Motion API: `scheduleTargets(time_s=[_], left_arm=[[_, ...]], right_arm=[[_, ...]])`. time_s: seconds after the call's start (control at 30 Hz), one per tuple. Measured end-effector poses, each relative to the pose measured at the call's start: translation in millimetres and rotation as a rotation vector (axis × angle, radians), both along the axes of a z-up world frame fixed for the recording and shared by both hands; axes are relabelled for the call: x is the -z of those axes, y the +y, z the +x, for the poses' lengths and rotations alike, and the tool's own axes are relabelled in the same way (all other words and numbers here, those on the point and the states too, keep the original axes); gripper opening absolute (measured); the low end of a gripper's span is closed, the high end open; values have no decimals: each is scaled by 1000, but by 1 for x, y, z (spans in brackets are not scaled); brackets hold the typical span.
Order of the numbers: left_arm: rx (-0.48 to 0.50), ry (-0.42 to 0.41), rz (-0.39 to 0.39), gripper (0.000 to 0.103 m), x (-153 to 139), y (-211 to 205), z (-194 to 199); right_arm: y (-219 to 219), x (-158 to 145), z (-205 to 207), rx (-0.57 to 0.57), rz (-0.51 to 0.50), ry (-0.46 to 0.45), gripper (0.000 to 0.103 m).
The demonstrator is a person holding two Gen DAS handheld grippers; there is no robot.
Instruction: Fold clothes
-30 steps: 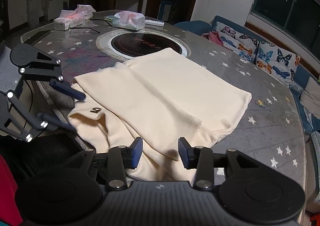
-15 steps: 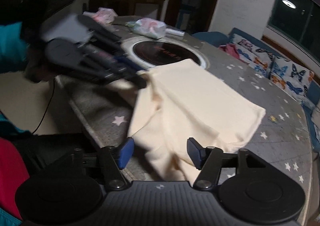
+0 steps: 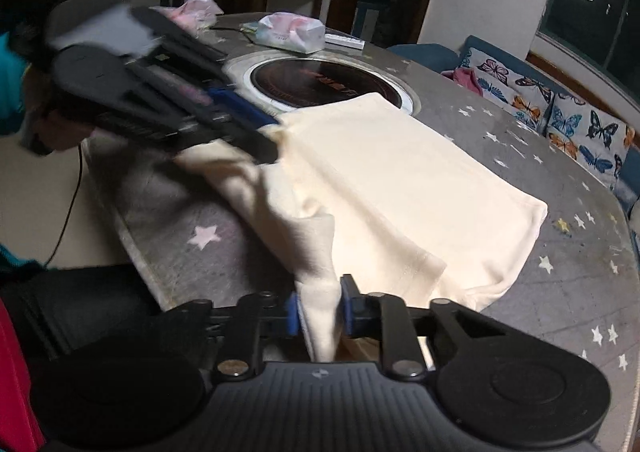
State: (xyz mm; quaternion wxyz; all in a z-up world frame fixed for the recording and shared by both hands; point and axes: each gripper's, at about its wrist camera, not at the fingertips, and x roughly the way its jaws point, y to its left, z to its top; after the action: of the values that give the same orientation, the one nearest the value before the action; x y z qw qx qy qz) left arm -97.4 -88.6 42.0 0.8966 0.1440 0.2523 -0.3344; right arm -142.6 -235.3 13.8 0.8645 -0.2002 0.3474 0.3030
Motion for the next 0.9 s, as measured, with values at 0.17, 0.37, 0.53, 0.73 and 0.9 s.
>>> scheduleTargets(time_s=[0.17,0.37,0.53,0.73,0.9], left_arm=[[11,-57,66,55,8,15,-29],[22,-96,159,55,26,16,-42],[-12,-117,202,26,38,15,-38],[-27,-126,145,15,25,23,-44],[-19,-102,79,14,4,32,-60]], right_arm=[[-8,-9,6,31,58,18,12],[-8,-18,11,54,76,6,12],[-8,-23,10,69,87,-14,12],[-7,-28,2,66,88,-36,11],[-11,-41,-15,36,111,-58,10]])
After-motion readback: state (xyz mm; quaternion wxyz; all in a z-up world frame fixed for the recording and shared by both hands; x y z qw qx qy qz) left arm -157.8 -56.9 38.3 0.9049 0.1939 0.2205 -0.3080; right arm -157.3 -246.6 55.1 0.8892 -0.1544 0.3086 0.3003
